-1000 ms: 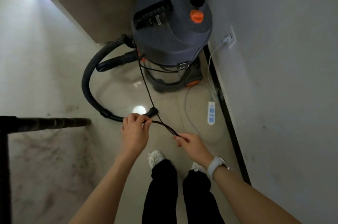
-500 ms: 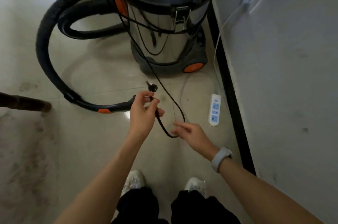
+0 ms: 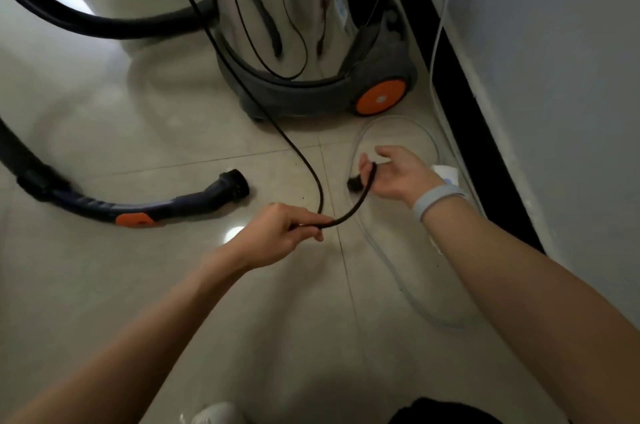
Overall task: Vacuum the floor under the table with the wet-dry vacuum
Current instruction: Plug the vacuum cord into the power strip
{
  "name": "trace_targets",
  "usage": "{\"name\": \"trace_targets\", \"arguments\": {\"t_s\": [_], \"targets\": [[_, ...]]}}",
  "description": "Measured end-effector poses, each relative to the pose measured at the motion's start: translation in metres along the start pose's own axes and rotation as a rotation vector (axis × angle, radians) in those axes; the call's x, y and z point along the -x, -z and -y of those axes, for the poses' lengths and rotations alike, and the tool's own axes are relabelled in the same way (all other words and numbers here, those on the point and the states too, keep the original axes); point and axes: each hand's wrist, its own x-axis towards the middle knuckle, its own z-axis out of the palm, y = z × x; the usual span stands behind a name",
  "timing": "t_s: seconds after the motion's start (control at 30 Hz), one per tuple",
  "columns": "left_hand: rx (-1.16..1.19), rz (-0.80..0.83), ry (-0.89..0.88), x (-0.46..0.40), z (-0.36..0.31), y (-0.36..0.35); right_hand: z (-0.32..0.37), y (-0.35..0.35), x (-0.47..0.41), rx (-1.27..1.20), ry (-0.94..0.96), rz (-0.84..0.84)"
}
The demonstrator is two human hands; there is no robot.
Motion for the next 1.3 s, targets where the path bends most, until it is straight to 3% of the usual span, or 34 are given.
{"name": "trace_targets", "arguments": {"t_s": [0.13,0.33,0.4,0.53,0.7,1.13,1.3], "targets": [[-0.066,0.122,-0.019,-0.006,0.009,-0.027,0.027,0.044,-0.004,0.238,0.265,-0.125],[-0.397,0.088,-0.105,-0.029,0.007,-0.071,0.043,0.12,0.011,1.381,0.663,-0.604],[-0.479,0.1,-0.167,-0.035,0.009,-0.082,0.049,0.142,0.021,1.625,0.644,-0.678],[-0.456,0.105,-0.18,-0.037,0.02,-0.095,0.056,0.17,0.041,2.016,0.38,-0.679],[-0.395,0.082,-0.152,-0.04,0.032,-0.106,0.051,0.177,0.044,2.101,0.403,-0.66],[-0.341,0.055,-0.184,-0.042,0.042,-0.112,0.05,0.179,0.02,1.904,0.243,-0.751],[-0.307,0.028,-0.189,-0.039,0.049,-0.109,0.038,0.152,0.019,2.041,0.245,-0.834]]}}
